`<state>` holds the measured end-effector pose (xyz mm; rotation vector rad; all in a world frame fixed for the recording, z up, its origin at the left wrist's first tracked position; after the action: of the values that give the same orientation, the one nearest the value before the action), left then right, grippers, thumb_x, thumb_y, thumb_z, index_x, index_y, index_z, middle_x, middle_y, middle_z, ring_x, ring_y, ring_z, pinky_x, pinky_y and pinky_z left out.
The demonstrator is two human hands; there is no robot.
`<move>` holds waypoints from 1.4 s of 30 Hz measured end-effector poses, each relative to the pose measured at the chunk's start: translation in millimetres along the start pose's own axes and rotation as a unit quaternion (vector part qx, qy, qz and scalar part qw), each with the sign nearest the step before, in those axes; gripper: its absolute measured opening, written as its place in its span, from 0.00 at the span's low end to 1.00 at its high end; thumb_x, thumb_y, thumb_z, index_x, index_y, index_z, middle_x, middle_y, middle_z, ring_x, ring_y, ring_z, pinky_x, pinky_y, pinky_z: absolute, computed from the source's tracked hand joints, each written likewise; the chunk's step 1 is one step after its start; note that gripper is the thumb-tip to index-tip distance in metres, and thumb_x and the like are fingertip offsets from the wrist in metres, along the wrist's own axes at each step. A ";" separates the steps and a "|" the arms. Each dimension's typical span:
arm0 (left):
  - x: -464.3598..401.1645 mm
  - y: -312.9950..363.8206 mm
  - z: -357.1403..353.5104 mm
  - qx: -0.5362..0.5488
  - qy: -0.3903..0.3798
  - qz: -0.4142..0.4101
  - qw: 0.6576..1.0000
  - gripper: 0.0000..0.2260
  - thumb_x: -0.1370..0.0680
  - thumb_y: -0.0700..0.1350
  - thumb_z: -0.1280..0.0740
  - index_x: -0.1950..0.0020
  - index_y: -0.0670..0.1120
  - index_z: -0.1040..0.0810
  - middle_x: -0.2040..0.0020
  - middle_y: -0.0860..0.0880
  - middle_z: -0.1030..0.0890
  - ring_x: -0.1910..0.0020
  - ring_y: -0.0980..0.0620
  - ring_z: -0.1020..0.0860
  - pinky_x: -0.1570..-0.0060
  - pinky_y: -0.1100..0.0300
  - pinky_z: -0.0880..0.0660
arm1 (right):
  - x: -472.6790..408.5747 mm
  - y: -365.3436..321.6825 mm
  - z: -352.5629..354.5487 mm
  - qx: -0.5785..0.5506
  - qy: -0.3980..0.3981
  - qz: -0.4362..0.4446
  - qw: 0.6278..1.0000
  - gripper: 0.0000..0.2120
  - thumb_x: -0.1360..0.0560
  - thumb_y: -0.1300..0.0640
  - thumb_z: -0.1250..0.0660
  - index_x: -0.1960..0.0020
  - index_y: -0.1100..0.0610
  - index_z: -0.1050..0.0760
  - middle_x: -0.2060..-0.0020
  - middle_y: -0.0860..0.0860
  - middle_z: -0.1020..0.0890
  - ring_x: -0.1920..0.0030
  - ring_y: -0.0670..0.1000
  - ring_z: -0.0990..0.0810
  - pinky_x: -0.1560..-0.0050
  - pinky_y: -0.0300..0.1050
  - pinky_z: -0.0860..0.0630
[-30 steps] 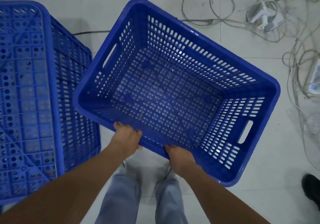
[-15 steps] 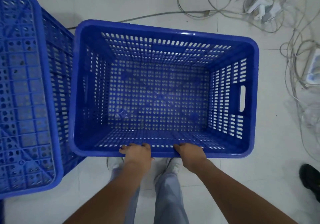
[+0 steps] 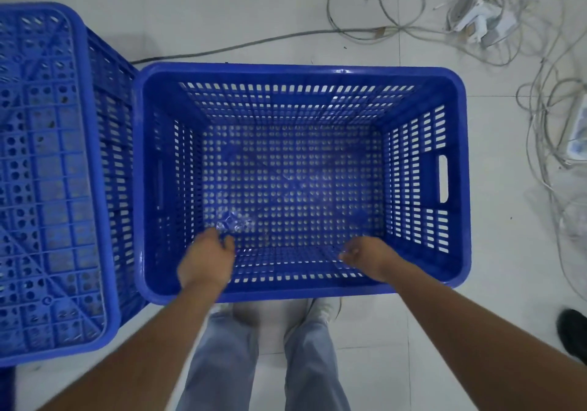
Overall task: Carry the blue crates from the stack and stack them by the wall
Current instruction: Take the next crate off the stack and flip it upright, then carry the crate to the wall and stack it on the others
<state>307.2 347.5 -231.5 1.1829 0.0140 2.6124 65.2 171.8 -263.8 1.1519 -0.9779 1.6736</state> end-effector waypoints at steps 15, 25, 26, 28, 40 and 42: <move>-77.2 -54.4 99.5 0.178 0.072 0.128 0.973 0.26 0.19 0.50 0.40 0.24 0.42 0.43 0.34 0.37 0.29 0.61 0.42 0.28 0.55 0.48 0.31 | 33.5 120.4 162.2 -0.124 0.351 -0.145 0.917 0.15 0.25 0.62 0.40 0.41 0.67 0.30 0.42 0.63 0.28 0.45 0.64 0.27 0.52 0.52 0.29; -90.9 -55.0 88.0 0.350 0.039 0.159 0.922 0.28 0.21 0.50 0.35 0.25 0.43 0.40 0.28 0.42 0.31 0.35 0.38 0.28 0.39 0.44 0.28 | 13.1 156.8 154.4 -0.322 0.305 -0.166 0.881 0.28 0.27 0.58 0.32 0.31 0.62 0.38 0.37 0.61 0.26 0.43 0.65 0.24 0.43 0.60 0.25; -92.5 -61.1 86.4 0.363 0.030 0.174 0.915 0.30 0.23 0.53 0.33 0.25 0.44 0.38 0.30 0.42 0.28 0.37 0.38 0.26 0.42 0.44 0.26 | 10.8 159.1 153.3 -0.352 0.301 -0.163 0.871 0.29 0.28 0.57 0.31 0.31 0.61 0.38 0.37 0.60 0.26 0.42 0.65 0.24 0.42 0.62 0.26; -104.5 -76.5 83.7 0.390 0.030 0.183 0.902 0.31 0.26 0.56 0.32 0.27 0.45 0.35 0.34 0.43 0.25 0.43 0.39 0.22 0.48 0.46 0.24 | 7.5 161.0 154.1 -0.403 0.286 -0.156 0.855 0.30 0.30 0.56 0.29 0.31 0.61 0.36 0.37 0.59 0.25 0.43 0.64 0.23 0.42 0.63 0.25; -45.5 -61.5 103.0 0.373 -0.037 0.211 0.903 0.26 0.25 0.55 0.31 0.34 0.40 0.27 0.48 0.40 0.20 0.50 0.36 0.23 0.52 0.44 0.23 | 65.1 156.9 139.3 -0.435 0.188 -0.184 0.861 0.26 0.28 0.58 0.29 0.34 0.64 0.32 0.44 0.61 0.22 0.54 0.62 0.22 0.63 0.54 0.25; -32.8 -55.3 121.6 0.347 -0.032 0.205 0.915 0.19 0.25 0.53 0.31 0.45 0.39 0.23 0.62 0.37 0.18 0.58 0.38 0.24 0.60 0.48 0.21 | 85.9 159.2 143.9 -0.434 0.188 -0.192 0.860 0.28 0.29 0.57 0.28 0.34 0.65 0.33 0.44 0.63 0.22 0.53 0.64 0.21 0.62 0.56 0.23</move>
<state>431.0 380.0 -181.3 1.6328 0.8323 3.0380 -61.0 5.9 -163.9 0.3456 -0.9945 0.8914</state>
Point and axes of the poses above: each hand's wrist, its own x-axis away from the middle knuckle, its own z-axis out of the back of the hand, y = z × x, the point moved 10 cm from there along -x, towards the middle knuckle
